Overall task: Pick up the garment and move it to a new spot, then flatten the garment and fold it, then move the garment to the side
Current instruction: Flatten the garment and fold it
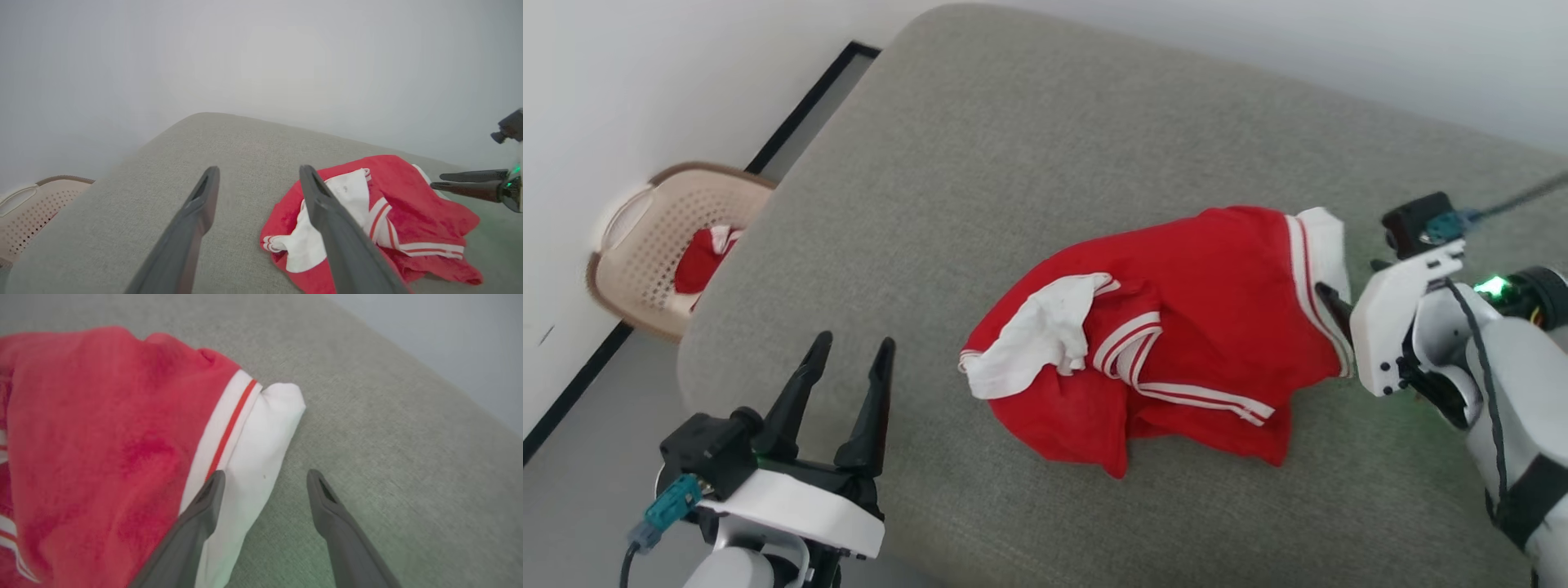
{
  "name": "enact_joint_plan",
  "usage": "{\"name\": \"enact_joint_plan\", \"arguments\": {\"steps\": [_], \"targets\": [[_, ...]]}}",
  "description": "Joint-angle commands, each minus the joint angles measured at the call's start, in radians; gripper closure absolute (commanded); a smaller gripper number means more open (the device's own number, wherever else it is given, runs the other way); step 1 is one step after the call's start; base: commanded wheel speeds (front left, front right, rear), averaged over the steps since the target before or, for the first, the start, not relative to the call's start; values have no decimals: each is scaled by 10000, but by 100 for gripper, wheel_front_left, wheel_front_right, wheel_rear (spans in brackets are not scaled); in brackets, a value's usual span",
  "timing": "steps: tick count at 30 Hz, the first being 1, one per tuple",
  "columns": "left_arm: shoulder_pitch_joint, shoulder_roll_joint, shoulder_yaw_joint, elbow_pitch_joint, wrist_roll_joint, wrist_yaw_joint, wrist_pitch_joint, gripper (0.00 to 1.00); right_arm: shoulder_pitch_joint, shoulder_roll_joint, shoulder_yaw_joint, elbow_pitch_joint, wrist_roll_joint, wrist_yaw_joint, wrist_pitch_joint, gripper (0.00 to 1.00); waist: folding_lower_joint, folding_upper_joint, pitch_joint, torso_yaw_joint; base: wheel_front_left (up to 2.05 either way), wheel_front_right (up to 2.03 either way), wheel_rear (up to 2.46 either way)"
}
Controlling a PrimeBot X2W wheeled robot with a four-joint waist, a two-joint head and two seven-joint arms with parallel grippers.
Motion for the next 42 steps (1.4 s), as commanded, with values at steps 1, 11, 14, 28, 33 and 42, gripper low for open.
{"name": "enact_joint_plan", "arguments": {"steps": [1, 11, 14, 28, 33, 42], "targets": [[107, -114, 120, 4, -12, -2, -86, 0, -280, -93, 237, 254, 42, -6, 408, 0, 0, -1, 280, 186, 0, 0, 0], [625, -808, 1002, -326, 320, -286, -164, 0, -1143, -102, 1493, 2017, 950, -14, 2604, 100, 0, -1, 662, 281, 0, 0, 0], [688, -930, 1140, -334, 420, -393, -165, 0, -1304, -127, 1551, 2118, 1140, -12, 2559, 100, 0, -1, 650, 272, 0, 0, 0], [858, -837, 1902, 239, 654, -828, -162, 0, -1211, -1336, 1021, 294, 2473, -14, 2379, 100, 0, -1, -295, -700, 0, 0, 0], [959, -718, 2009, 276, 680, -847, -162, 0, -456, -1896, 92, -440, 2418, -13, 3102, 100, 0, -1, -531, -1221, 0, 0, 0], [861, -433, 1905, 411, 615, -981, 4, 0, 2119, -1574, -2283, -1115, 1854, -13, 4175, 100, 0, -1, -802, -1597, 0, 0, 0]]}}
